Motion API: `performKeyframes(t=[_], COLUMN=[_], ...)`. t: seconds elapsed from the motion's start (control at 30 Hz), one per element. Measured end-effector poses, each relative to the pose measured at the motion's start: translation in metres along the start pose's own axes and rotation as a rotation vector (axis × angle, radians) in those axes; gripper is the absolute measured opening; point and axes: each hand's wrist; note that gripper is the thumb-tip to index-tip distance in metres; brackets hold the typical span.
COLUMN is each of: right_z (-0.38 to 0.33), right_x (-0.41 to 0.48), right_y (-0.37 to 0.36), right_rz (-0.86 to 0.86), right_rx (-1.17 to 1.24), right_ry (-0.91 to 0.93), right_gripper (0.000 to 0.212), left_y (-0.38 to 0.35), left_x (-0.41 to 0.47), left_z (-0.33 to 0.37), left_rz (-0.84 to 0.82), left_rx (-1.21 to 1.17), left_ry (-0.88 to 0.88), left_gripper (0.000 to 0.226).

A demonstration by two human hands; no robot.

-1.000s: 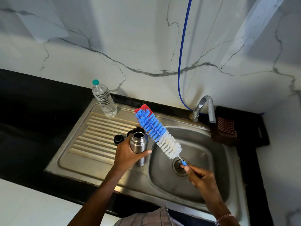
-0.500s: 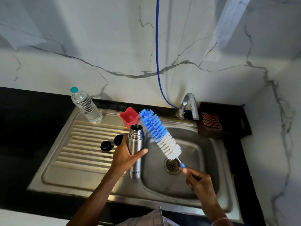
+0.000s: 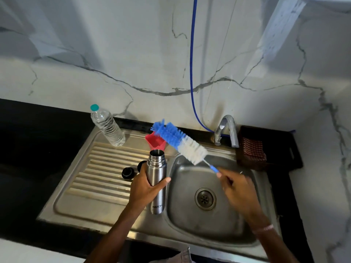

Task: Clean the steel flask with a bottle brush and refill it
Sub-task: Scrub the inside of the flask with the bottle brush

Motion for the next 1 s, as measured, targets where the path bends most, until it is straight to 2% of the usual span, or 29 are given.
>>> performKeyframes(t=[0.1,0.17,0.33,0.57,0.77,1.0], right_z=[-0.045,-0.078,-0.133,-0.191,-0.213,-0.216], right_x=[0.049,0.077,0.118,0.149,0.17,0.179], right_y=[0.01,0.013,0.008,-0.013,-0.033,-0.068], right_rz=[-0.014,-0.038,-0.105,-0.199,-0.217,-0.274], right_rx=[-0.384,-0.616,-0.928,-1.108,-1.138,-1.126], right_ry=[0.157,0.305,0.461,0.707,0.806,0.877], right_gripper=[0.027,0.027,0.025,0.02,0.02,0.013], left_y=[0.006,0.009,0.015,0.016,0.015,0.013], left_x=[-0.005,-0.006,-0.007,-0.009,-0.003,0.001], left_z=[-0.006,-0.011,-0.02,-0.014,-0.018,-0.023], left_rz=[0.047,0.054,0.065,0.064,0.067,0.052], left_rx=[-0.02,-0.039,-0.056,-0.062,-0.074,-0.067], left_ry=[0.035,0.055,0.07,0.067,0.084,0.109], left_gripper=[0.073,0.078,0.079,0.071,0.077,0.073])
Point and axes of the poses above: each hand's wrist, its own x-axis towards the middle knuckle, its own y-axis out of the back of the hand, z = x × y, and after that the axes turned 5 degrees about z, right-handed
